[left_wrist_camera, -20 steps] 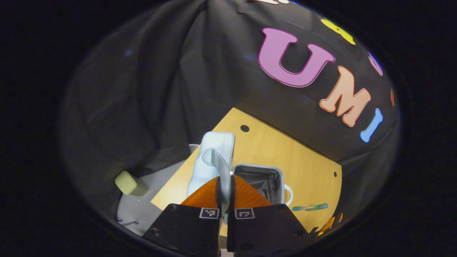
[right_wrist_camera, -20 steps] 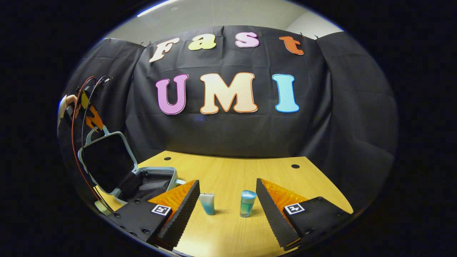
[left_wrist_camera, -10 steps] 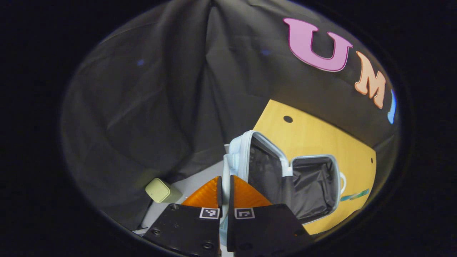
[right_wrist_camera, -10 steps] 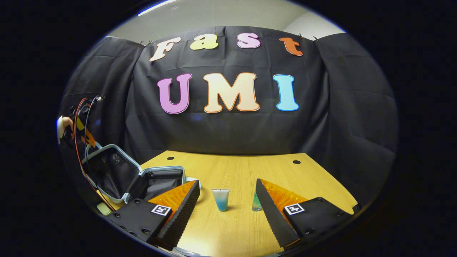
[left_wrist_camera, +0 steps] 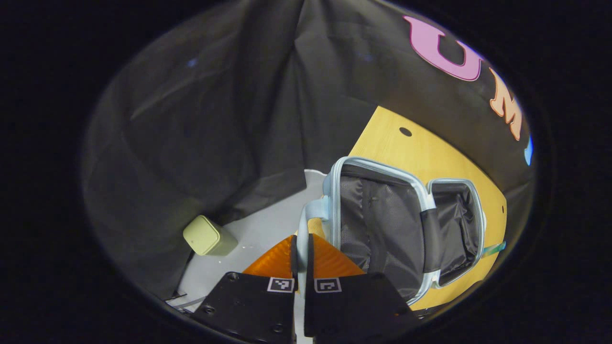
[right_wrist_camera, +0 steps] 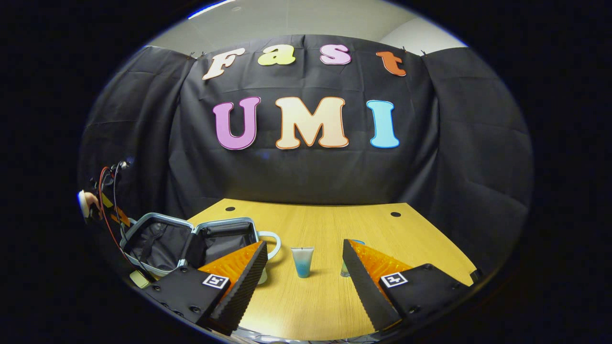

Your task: First open the suitcase, pack the skin care products into it, and then close the suitcase.

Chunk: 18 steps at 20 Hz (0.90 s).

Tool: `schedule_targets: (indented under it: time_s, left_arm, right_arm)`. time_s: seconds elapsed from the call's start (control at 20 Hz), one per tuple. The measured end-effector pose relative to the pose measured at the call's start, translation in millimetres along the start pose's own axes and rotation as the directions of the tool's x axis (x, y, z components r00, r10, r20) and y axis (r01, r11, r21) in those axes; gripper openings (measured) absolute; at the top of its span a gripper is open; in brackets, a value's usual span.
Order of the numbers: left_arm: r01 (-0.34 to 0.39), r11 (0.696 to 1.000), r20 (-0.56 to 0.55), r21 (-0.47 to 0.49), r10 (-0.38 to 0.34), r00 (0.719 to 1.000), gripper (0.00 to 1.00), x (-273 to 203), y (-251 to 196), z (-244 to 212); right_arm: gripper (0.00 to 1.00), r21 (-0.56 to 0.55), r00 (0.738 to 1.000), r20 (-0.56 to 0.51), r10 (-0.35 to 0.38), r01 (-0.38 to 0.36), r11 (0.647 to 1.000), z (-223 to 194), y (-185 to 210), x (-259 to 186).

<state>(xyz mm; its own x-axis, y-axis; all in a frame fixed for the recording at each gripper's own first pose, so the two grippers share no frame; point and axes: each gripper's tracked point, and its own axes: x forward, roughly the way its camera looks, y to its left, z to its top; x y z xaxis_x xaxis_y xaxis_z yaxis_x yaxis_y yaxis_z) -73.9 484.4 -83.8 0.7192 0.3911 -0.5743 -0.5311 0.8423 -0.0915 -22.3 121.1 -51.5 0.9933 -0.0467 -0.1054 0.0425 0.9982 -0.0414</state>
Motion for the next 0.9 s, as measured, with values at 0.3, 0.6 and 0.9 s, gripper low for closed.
schedule_targets:
  time_s: [0.3,0.6,0.9]
  left_arm:
    - [0.022,0.996,-0.063,-0.085,-0.028,0.998,0.05,24,12,-31]
    - [0.029,0.998,0.01,-0.052,-0.029,1.0,0.56,-6,0,-15]
    - [0.175,0.984,0.105,0.038,-0.178,0.978,0.96,-80,-120,-3]
  right_arm:
    - [0.99,0.016,1.0,-0.029,-0.001,0.001,1.0,-8,1,-9]
    - [0.99,0.019,0.999,-0.039,-0.019,0.02,1.0,-14,-20,-9]
    - [0.99,0.02,0.998,-0.062,-0.015,0.017,1.0,-23,-57,4]
